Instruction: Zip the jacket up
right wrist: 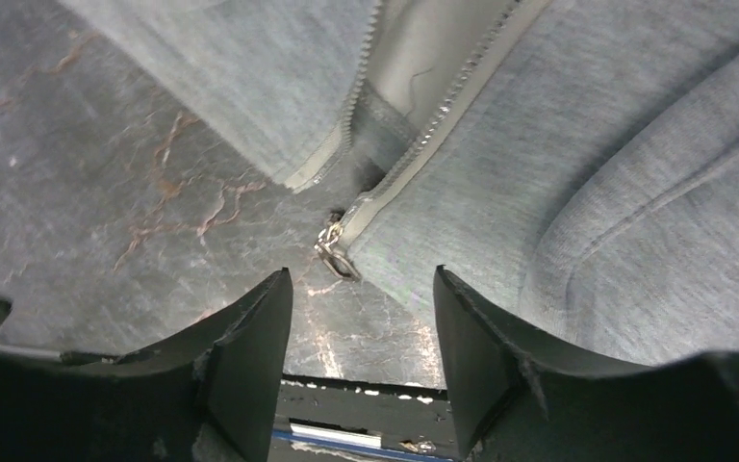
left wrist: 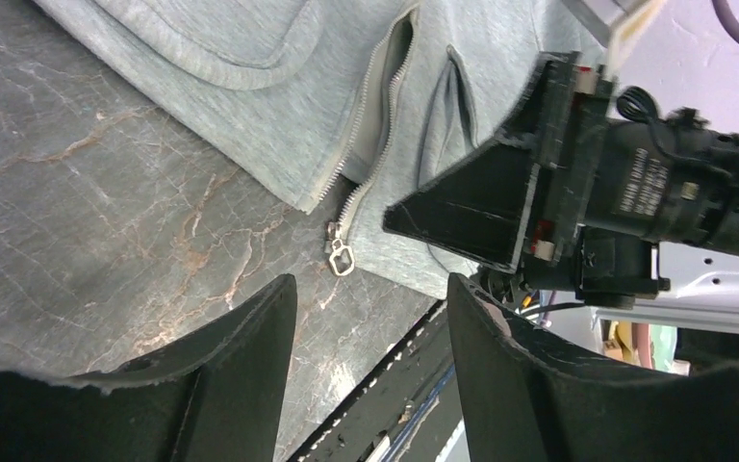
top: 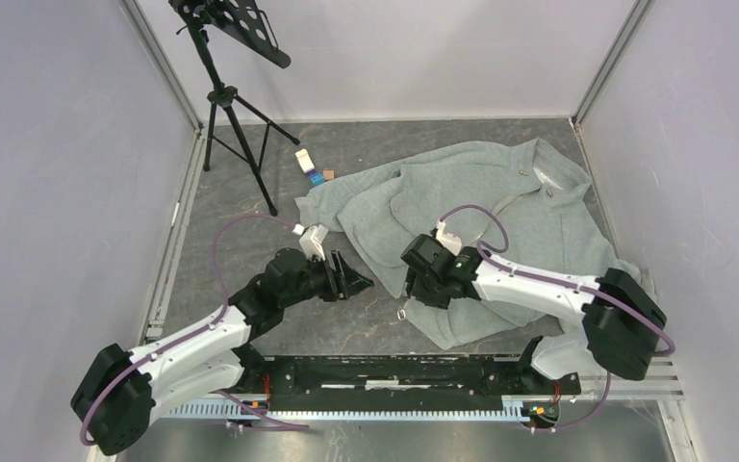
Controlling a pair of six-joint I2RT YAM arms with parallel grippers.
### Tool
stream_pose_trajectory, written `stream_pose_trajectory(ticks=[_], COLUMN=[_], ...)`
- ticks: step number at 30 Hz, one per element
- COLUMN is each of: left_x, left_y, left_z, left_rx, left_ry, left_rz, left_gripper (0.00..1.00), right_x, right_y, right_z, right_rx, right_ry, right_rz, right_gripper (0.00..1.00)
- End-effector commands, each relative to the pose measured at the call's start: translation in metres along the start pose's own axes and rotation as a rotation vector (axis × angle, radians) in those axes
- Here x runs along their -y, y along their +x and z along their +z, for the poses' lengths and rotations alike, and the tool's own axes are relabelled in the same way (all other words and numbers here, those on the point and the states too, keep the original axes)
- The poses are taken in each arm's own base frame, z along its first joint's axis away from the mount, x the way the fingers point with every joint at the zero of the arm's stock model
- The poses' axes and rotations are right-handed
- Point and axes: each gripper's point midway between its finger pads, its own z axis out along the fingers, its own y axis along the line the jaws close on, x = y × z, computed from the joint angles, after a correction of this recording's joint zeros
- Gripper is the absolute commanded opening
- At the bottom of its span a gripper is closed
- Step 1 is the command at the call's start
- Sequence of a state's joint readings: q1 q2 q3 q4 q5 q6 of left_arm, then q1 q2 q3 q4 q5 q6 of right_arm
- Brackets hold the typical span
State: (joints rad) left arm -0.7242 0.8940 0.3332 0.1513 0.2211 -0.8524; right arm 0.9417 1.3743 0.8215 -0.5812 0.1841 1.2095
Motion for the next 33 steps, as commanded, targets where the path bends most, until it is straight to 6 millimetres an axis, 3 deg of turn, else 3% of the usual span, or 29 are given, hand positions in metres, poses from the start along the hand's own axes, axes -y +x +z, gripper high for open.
stream_pose_trajectory(ticks=[1,9,24,28,33], left_x=[0.015,0.013,0.006,0.006,0.007], left_y=[0.000,0.006,0.011,0.011,0.011], left_z=[-0.005,-0.020,-0.029,-0.030,-0.029], left_rx=[0.001,0.016,0.005,-0.002,-0.002], left_ry=[0.072,0.083,0.056,0.049,0.048], left_rz=[-0.012,-0.001,0.017,0.013,-0.007], left_gripper=[0.66,0.81,0.89,0.94,0.96], right_x=[0.011,0.005,0.016,0.016,0.014], right_y=[-0.002,-0.007,0.011,0.018,0.020], right_z=[0.005,0.014,0.040,0.047,0.047], right_rx=[0.009,0.014,-0.071,-0.102,-0.104], right_ry=[0.139,0.183,0.323,0.314,0.262], right_rz=[0.084,0.102,0.066,0.057,0.050], right_gripper=[0.58,0.48,0.46,0.37,0.17])
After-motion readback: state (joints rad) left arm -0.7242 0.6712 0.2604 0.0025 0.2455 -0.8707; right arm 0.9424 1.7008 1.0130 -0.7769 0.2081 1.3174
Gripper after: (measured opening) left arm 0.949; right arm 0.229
